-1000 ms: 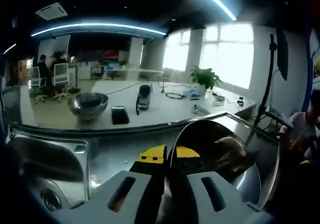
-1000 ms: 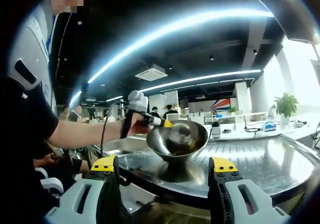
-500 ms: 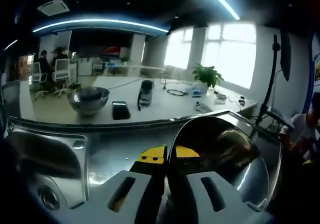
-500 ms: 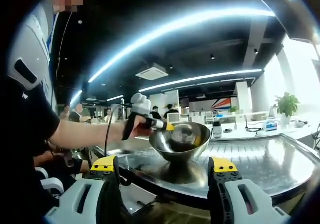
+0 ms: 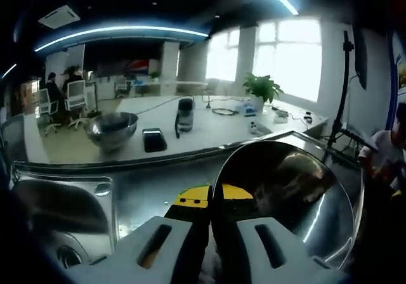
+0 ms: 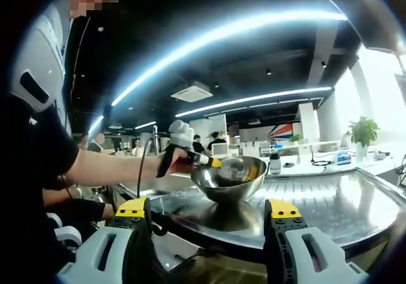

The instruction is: Pick up bowl with dirty water move over sink pour dirty water into sink return bowl to place

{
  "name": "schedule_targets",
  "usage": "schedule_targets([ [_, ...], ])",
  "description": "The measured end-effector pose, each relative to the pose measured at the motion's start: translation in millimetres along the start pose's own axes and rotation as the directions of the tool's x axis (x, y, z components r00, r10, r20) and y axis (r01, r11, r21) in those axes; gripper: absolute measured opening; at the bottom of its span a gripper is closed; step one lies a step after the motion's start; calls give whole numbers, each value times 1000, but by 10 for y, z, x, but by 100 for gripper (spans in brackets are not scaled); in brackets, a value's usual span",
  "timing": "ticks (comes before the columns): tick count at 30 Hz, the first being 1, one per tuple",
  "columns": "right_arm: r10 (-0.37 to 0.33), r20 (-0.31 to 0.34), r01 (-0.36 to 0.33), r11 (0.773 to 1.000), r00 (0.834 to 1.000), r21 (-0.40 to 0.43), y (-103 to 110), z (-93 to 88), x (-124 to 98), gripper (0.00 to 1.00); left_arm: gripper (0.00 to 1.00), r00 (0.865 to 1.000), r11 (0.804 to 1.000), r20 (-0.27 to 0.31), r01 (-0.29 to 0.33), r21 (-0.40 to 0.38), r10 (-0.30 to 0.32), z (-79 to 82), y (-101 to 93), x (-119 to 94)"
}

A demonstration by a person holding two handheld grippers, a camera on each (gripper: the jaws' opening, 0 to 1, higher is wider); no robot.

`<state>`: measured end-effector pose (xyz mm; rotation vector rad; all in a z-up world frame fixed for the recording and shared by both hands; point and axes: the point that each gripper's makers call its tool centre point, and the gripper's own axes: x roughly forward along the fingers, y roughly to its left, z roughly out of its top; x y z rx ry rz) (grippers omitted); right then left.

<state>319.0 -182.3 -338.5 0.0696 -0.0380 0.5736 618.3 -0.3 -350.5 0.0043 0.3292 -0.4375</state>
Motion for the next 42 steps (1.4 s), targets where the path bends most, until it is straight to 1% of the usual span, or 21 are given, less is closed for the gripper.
schedule_targets([
  [4,5,2,-5,1000,1000,-1,10,15,15,65,0,1000,1000,4,-2,8,2,12,1,19],
  [10,6,3,-6,1000,1000,5,-8,-7,24,65,0,1000,1000,-19,-24,19,24,-18,40,70],
  [18,5,2,-5,1000,1000,9,-28,-21,22,65,0,999,999,-26,-36,20,37,-59,93,99],
  [22,6,1,-6,1000,1000,11,-29,-37,28,65,0,999,998,-30,-38,42,39,-82,114,116],
  [28,8,1,-8,1000,1000,14,-19,-48,35,65,0,999,998,-8,-38,52,39,-51,134,123],
  [30,8,0,-8,1000,1000,16,-17,-53,32,65,1,999,998,6,-37,59,36,-27,142,116],
  [31,7,-1,-7,1000,1000,17,-16,-58,32,65,1,999,998,23,-33,63,31,-3,142,106],
  [33,7,-2,-7,1000,1000,19,-13,-63,33,65,4,999,997,44,-30,74,27,37,139,81],
  [35,9,-2,-9,1000,1000,19,0,-67,40,65,11,998,997,69,-9,76,3,79,99,63],
  [36,11,-3,-11,1000,1000,19,9,-68,45,65,15,998,996,70,-5,84,-1,78,86,47],
  [37,13,-3,-13,1000,1000,19,19,-69,50,65,17,997,996,75,4,92,-11,84,60,36],
  [39,16,-2,-16,1000,1000,19,34,-66,59,65,18,997,995,74,13,97,-20,75,32,4],
  [42,18,-2,-18,1000,1000,19,51,-63,72,65,21,994,996,102,18,93,-28,111,21,-71],
])
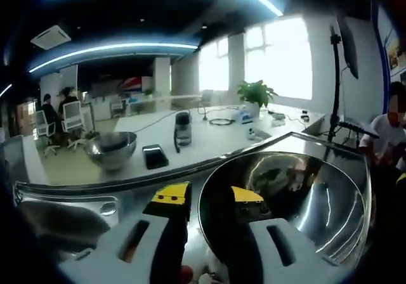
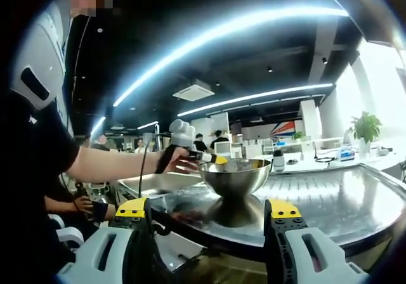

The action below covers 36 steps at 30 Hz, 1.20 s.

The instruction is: Pick up bowl with dirty water move over sink pour dirty water into sink return bowl to place

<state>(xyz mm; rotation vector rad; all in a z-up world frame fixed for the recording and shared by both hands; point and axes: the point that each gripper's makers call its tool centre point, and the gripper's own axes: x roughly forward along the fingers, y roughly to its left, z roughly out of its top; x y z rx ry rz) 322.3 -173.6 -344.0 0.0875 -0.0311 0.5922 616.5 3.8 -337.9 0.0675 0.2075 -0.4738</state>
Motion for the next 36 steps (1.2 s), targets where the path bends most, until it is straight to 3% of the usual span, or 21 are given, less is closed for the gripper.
schedule_targets([
  [5,-3,-31,3,1000,1000,-14,9,-30,50,65,38,997,999,64,52,14,-53,129,-87,-126],
  [10,-25,-4,25,1000,1000,-16,-31,66,46,66,48,992,998,110,62,15,-63,229,-95,-335],
  [23,-46,-9,46,998,999,-31,-44,123,62,72,54,967,998,249,65,-6,-62,518,-83,-980],
  [29,-78,2,78,996,997,-40,-140,192,55,76,55,956,998,289,53,-34,-41,524,-23,-1310],
  [36,-118,25,118,992,993,-33,-258,300,50,78,57,945,1000,327,1,-29,9,458,130,-1891],
])
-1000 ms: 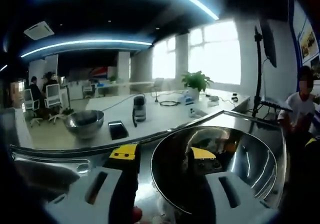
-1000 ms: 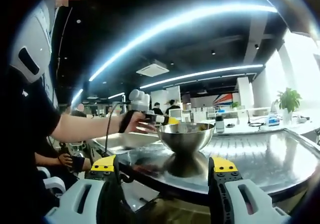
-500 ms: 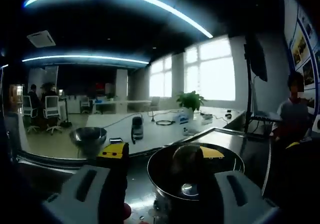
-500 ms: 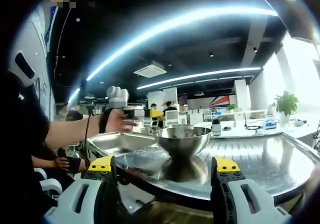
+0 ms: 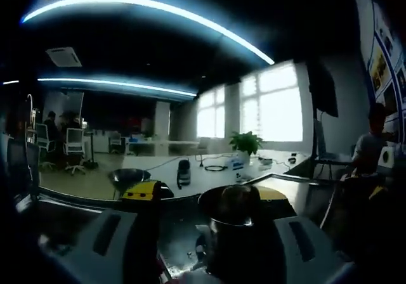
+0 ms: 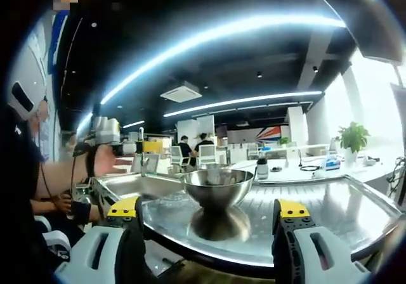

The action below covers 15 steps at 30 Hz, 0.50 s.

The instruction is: Pick up bowl with dirty water move over sink pour dirty water into sink return bowl to place

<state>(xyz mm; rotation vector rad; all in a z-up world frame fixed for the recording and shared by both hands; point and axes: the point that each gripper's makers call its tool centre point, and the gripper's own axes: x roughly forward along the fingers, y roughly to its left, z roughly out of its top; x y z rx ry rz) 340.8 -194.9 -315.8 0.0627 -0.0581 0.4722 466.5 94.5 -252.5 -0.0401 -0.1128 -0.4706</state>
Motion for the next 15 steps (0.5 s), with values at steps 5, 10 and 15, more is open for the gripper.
schedule_targets([
  [5,-13,7,14,1000,1000,-9,-27,28,6,80,60,998,999,45,-50,3,50,101,140,-427],
  [10,-27,5,27,999,1000,-37,-65,33,-6,82,66,992,996,92,-85,41,81,143,174,-829],
  [15,-36,-1,36,997,999,-75,-84,48,-11,85,72,988,990,108,-117,81,108,140,204,-1171],
])
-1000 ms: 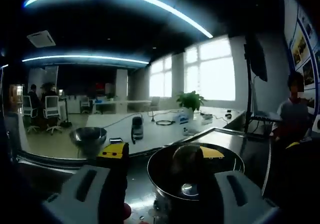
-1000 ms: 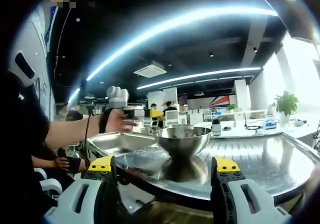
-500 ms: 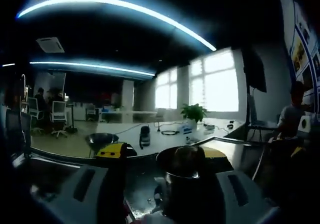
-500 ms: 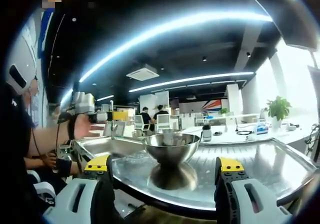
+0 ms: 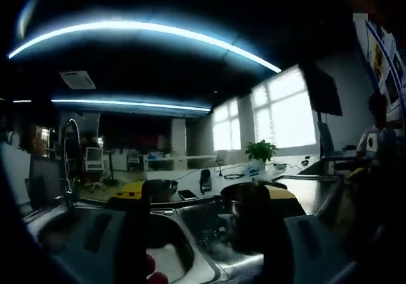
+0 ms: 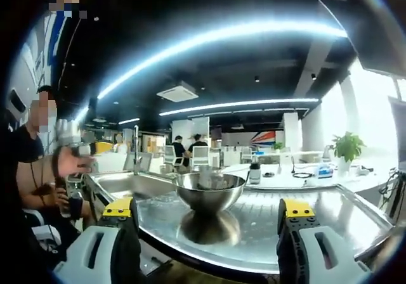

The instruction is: Pick up bowl with dirty water move over sink pour dirty water into sink return bowl to place

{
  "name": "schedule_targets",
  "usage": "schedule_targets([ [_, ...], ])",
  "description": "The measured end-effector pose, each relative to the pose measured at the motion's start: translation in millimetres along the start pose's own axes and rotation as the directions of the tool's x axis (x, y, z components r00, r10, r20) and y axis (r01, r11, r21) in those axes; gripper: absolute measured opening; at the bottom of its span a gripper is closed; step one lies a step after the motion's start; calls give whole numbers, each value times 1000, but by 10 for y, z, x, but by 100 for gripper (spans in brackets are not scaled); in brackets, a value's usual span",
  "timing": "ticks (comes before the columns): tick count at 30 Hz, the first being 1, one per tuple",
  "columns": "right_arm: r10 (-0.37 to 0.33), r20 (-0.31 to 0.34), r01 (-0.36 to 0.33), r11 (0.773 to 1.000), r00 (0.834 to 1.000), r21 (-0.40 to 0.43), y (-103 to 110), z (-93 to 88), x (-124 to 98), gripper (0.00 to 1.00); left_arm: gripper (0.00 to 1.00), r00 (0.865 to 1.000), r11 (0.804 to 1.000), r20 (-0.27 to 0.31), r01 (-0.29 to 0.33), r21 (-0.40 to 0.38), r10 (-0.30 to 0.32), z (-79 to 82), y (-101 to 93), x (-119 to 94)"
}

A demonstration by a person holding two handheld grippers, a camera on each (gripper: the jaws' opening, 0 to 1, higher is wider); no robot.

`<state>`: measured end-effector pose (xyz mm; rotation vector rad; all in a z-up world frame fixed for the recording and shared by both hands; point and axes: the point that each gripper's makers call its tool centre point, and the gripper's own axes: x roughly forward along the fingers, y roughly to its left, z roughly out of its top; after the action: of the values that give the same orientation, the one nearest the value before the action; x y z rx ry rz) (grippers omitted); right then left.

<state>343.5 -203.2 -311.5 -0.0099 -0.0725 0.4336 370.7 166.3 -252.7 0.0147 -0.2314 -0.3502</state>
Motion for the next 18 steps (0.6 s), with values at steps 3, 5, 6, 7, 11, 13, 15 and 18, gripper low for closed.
schedule_targets([
  [3,6,-4,-6,1000,1000,-22,33,25,-14,85,72,999,999,20,-32,-15,33,46,62,-166],
  [5,5,3,-5,1000,1000,-22,42,43,-31,83,72,998,998,32,-56,-21,57,72,109,-287],
  [6,0,11,0,1000,1000,-18,40,53,-42,82,71,998,998,34,-61,-25,62,76,118,-333],
  [7,-3,15,3,1000,1000,-15,40,57,-50,82,71,997,997,36,-68,-30,69,79,127,-377],
  [11,-13,11,14,1000,1000,-19,61,54,-84,85,69,995,995,20,-92,-24,93,62,157,-531],
  [13,-14,16,14,1000,1000,-26,82,83,-102,87,69,995,995,9,-101,-15,101,51,181,-597],
  [15,-11,21,12,999,1000,-31,105,110,-117,87,69,995,995,3,-100,-18,100,49,181,-654],
  [18,-9,31,10,999,999,-34,143,154,-140,88,69,995,995,2,-99,-15,99,61,152,-744],
])
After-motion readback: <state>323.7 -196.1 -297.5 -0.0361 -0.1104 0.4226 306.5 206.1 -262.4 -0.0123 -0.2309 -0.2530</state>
